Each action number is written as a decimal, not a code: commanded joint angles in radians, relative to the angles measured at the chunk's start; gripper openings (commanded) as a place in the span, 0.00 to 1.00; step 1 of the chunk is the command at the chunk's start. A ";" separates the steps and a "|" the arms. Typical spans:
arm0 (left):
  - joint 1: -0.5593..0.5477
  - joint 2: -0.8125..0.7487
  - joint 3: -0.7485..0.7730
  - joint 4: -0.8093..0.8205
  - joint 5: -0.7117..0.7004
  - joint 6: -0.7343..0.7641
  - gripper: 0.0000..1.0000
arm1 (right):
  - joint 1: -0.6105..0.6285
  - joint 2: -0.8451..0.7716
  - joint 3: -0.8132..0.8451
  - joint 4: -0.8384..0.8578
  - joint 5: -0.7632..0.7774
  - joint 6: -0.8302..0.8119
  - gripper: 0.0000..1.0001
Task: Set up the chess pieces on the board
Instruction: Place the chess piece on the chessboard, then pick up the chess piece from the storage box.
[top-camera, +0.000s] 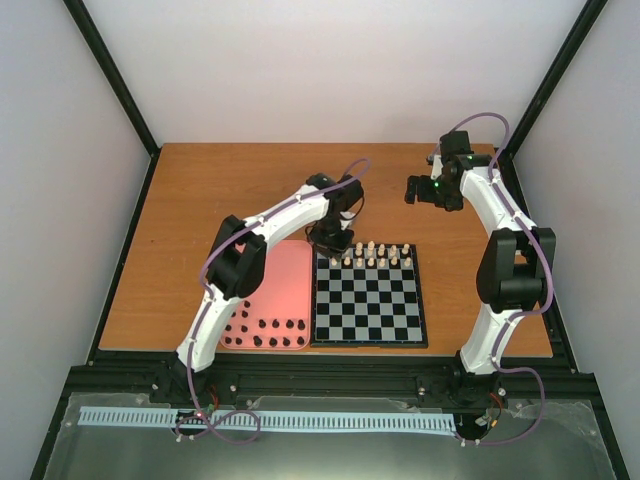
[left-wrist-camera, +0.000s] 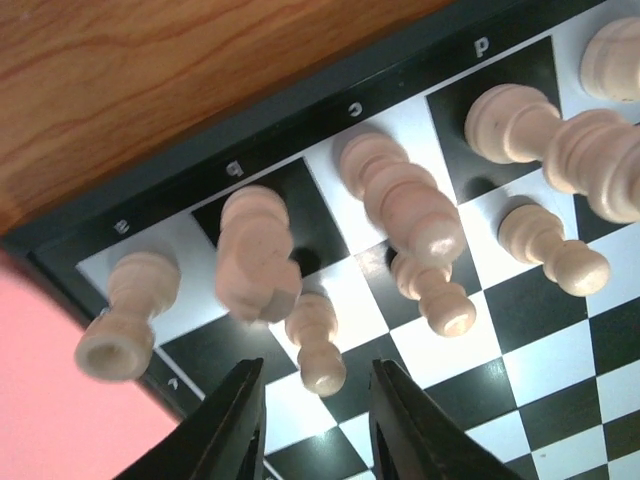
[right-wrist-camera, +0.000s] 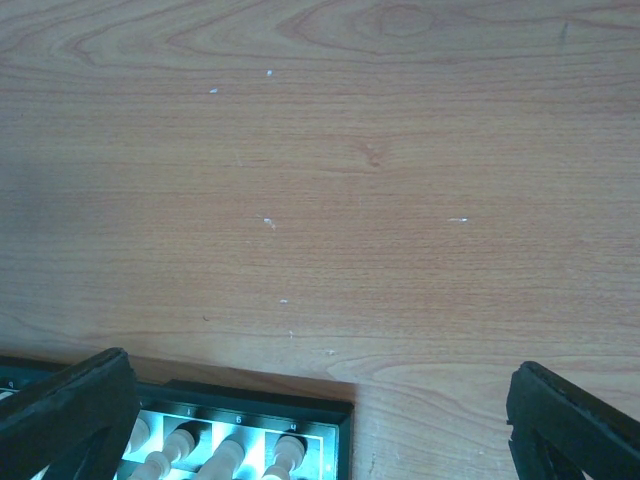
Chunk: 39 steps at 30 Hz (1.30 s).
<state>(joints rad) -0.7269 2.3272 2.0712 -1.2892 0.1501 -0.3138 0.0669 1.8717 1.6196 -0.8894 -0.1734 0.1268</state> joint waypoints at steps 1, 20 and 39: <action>-0.012 -0.107 0.034 -0.056 -0.064 0.005 0.37 | -0.006 0.005 0.010 0.002 -0.001 -0.013 1.00; 0.378 -0.715 -0.863 0.223 -0.171 -0.255 0.57 | -0.006 0.007 0.002 0.004 -0.020 -0.008 1.00; 0.489 -0.684 -1.022 0.337 -0.127 -0.250 0.50 | -0.005 -0.005 -0.015 0.007 -0.019 -0.009 1.00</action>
<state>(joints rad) -0.2481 1.6287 1.0431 -0.9943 0.0067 -0.5514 0.0669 1.8717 1.6127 -0.8860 -0.1928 0.1268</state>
